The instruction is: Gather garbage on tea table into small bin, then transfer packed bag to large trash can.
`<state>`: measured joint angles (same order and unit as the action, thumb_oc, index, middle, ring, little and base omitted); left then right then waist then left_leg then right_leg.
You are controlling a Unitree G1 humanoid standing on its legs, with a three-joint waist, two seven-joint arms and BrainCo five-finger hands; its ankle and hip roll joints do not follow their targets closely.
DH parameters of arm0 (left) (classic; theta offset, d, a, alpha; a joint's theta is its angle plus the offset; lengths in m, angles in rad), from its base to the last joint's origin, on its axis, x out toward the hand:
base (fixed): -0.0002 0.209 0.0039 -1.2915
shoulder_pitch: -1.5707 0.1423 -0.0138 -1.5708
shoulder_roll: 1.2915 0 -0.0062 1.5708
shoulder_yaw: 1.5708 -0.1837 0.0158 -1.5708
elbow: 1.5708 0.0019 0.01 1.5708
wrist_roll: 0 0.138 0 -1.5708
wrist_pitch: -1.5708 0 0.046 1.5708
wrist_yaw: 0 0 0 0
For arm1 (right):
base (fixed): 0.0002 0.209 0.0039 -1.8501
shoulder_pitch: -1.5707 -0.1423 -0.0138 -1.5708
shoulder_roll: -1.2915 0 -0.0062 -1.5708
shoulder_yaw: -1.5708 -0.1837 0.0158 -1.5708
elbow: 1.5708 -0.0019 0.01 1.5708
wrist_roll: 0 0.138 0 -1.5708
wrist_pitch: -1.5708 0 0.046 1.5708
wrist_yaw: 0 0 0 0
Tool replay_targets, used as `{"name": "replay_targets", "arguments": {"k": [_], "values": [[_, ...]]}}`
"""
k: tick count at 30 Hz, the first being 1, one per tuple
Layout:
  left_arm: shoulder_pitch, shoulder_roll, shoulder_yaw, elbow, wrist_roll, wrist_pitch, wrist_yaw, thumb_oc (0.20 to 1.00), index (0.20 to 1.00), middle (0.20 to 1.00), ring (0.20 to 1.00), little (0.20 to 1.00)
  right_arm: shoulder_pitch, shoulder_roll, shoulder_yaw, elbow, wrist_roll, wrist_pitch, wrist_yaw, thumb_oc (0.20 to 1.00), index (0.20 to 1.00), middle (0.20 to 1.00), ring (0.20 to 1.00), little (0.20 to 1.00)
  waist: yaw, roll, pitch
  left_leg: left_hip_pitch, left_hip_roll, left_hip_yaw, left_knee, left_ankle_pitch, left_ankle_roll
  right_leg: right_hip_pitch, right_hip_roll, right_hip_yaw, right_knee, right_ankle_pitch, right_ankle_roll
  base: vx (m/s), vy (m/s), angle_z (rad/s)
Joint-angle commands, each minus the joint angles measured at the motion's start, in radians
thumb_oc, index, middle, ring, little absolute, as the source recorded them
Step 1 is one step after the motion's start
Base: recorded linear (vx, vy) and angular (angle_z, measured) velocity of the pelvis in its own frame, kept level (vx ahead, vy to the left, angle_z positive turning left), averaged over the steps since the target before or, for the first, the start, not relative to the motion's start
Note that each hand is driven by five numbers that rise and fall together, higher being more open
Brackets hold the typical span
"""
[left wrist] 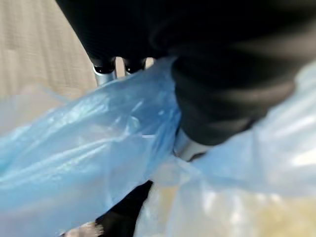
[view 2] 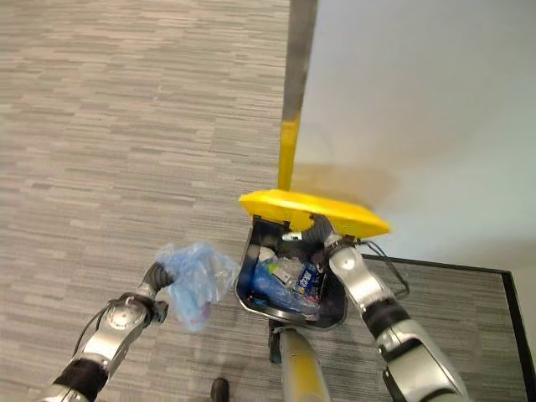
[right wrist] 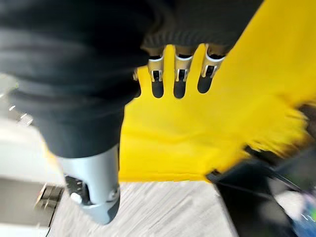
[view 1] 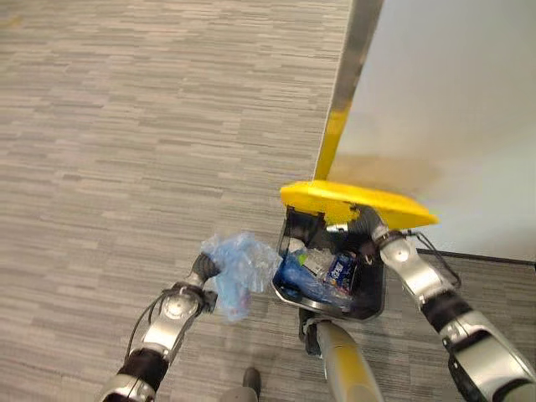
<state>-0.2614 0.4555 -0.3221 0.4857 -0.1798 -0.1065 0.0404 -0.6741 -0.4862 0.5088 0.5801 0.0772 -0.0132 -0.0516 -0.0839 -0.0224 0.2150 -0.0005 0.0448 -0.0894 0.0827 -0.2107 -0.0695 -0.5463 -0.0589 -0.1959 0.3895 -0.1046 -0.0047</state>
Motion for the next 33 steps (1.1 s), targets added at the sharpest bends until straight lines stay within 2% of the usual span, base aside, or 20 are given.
{"name": "replay_targets", "arguments": {"k": [1, 5, 9, 14, 15, 18, 23, 24, 25, 29, 33], "values": [[-0.059, 0.061, -0.019, -0.105, -0.052, -0.106, -0.01, 0.2, 0.2, 0.2, 0.2, 0.2, -0.065, -0.026, -0.038, 0.011, 0.014, -0.049, -0.043, 1.0, 1.0, 1.0, 1.0, 1.0, 0.007, -0.042, 0.053, 0.13, -0.102, 0.031, 0.067, -0.175, 0.057, 0.015, -0.055, 0.098, -0.292, 0.285, 0.157, -0.07, -0.052, 0.06], [-0.157, 0.07, -0.128, -0.158, -0.034, -0.117, -0.023, 0.2, 0.2, 0.2, 0.2, 0.2, -0.213, -0.093, 0.009, 0.091, 0.016, -0.042, -0.05, 1.0, 1.0, 1.0, 1.0, 1.0, 0.009, -0.055, 0.087, 0.106, -0.106, 0.035, 0.08, -0.175, 0.056, -0.008, -0.055, 0.098, -0.287, 0.288, 0.164, -0.09, -0.017, -0.03], [-0.318, 0.015, -0.252, -0.16, 0.042, -0.119, -0.009, 0.2, 0.2, 0.2, 0.2, 0.2, -0.27, -0.158, 0.04, 0.111, 0.014, -0.047, -0.06, 1.0, 1.0, 1.0, 1.0, 1.0, -0.016, -0.054, 0.121, 0.106, -0.117, 0.061, 0.097, -0.189, 0.061, -0.017, -0.055, 0.102, -0.274, 0.291, 0.178, -0.05, 0.049, -0.27], [-0.477, -0.042, -0.332, -0.098, 0.096, -0.114, 0.021, 0.2, 0.2, 0.2, 0.2, 0.2, -0.348, -0.133, 0.072, 0.139, 0.032, -0.053, -0.079, 1.0, 1.0, 1.0, 1.0, 1.0, -0.061, -0.049, 0.122, 0.112, -0.119, 0.083, 0.073, -0.194, 0.066, -0.052, -0.051, 0.106, -0.266, 0.3, 0.182, 0.0, 0.032, -0.25], [-0.519, -0.066, -0.35, -0.043, 0.116, -0.107, 0.035, 0.2, 0.2, 0.2, 0.2, 0.2, -0.373, -0.123, 0.085, 0.151, 0.036, -0.051, -0.083, 1.0, 1.0, 1.0, 1.0, 1.0, -0.077, -0.049, 0.126, 0.109, -0.12, 0.088, 0.071, -0.194, 0.065, -0.061, -0.049, 0.114, -0.265, 0.302, 0.182, 0.01, 0.024, -0.21], [-0.566, -0.09, -0.369, 0.023, 0.138, -0.098, 0.053, 0.2, 0.2, 0.2, 0.2, 0.2, -0.402, -0.113, 0.101, 0.163, 0.042, -0.048, -0.091, 1.0, 1.0, 1.0, 1.0, 1.0, -0.091, -0.049, 0.131, 0.102, -0.121, 0.09, 0.074, -0.193, 0.063, -0.071, -0.048, 0.121, -0.267, 0.306, 0.182, 0.0, 0.002, -0.12], [-0.705, -0.141, -0.426, 0.301, 0.282, -0.044, 0.109, 0.2, 0.2, 0.2, 0.2, 0.2, -0.492, -0.048, 0.152, 0.167, 0.056, -0.043, -0.121, 1.0, 1.0, 1.0, 1.0, 1.0, -0.125, -0.055, 0.189, 0.051, -0.134, 0.121, 0.101, -0.198, 0.061, -0.119, -0.039, 0.135, -0.268, 0.316, 0.182, -0.01, 0.005, -0.08], [-0.717, -0.151, -0.428, 0.349, 0.3, -0.036, 0.115, 0.956, 0.956, 0.956, 0.956, 0.956, -0.508, -0.038, 0.158, 0.152, 0.064, -0.049, -0.128, 1.0, 1.0, 1.0, 1.0, 1.0, -0.133, -0.055, 0.202, 0.039, -0.135, 0.126, 0.113, -0.201, 0.062, -0.133, -0.035, 0.143, -0.265, 0.319, 0.182, -0.02, 0.019, -0.2], [-0.722, -0.153, -0.425, 0.373, 0.309, -0.028, 0.119, 1.0, 1.0, 1.0, 1.0, 1.0, -0.511, -0.035, 0.157, 0.142, 0.07, -0.051, -0.132, 1.0, 1.0, 1.0, 1.0, 1.0, -0.136, -0.055, 0.209, 0.029, -0.137, 0.129, 0.124, -0.204, 0.062, -0.139, -0.035, 0.148, -0.263, 0.32, 0.181, -0.01, 0.012, -0.19], [-0.678, -0.107, -0.378, 0.42, 0.366, -0.006, 0.127, 1.0, 1.0, 1.0, 1.0, 1.0, -0.417, -0.065, 0.128, -0.035, 0.065, -0.082, -0.127, 1.0, 1.0, 1.0, 1.0, 1.0, -0.158, -0.058, 0.225, -0.024, -0.137, 0.148, 0.196, -0.227, 0.063, -0.172, -0.027, 0.176, -0.246, 0.326, 0.178, -0.01, -0.015, 0.0], [-0.625, -0.082, -0.353, 0.381, 0.359, -0.013, 0.114, 1.0, 1.0, 1.0, 1.0, 1.0, -0.354, -0.071, 0.105, -0.064, 0.057, -0.085, -0.115, 1.0, 1.0, 1.0, 1.0, 1.0, -0.149, -0.057, 0.217, -0.018, -0.135, 0.157, 0.198, -0.233, 0.065, -0.166, -0.021, 0.175, -0.248, 0.33, 0.183, -0.01, -0.01, -0.02]]}}
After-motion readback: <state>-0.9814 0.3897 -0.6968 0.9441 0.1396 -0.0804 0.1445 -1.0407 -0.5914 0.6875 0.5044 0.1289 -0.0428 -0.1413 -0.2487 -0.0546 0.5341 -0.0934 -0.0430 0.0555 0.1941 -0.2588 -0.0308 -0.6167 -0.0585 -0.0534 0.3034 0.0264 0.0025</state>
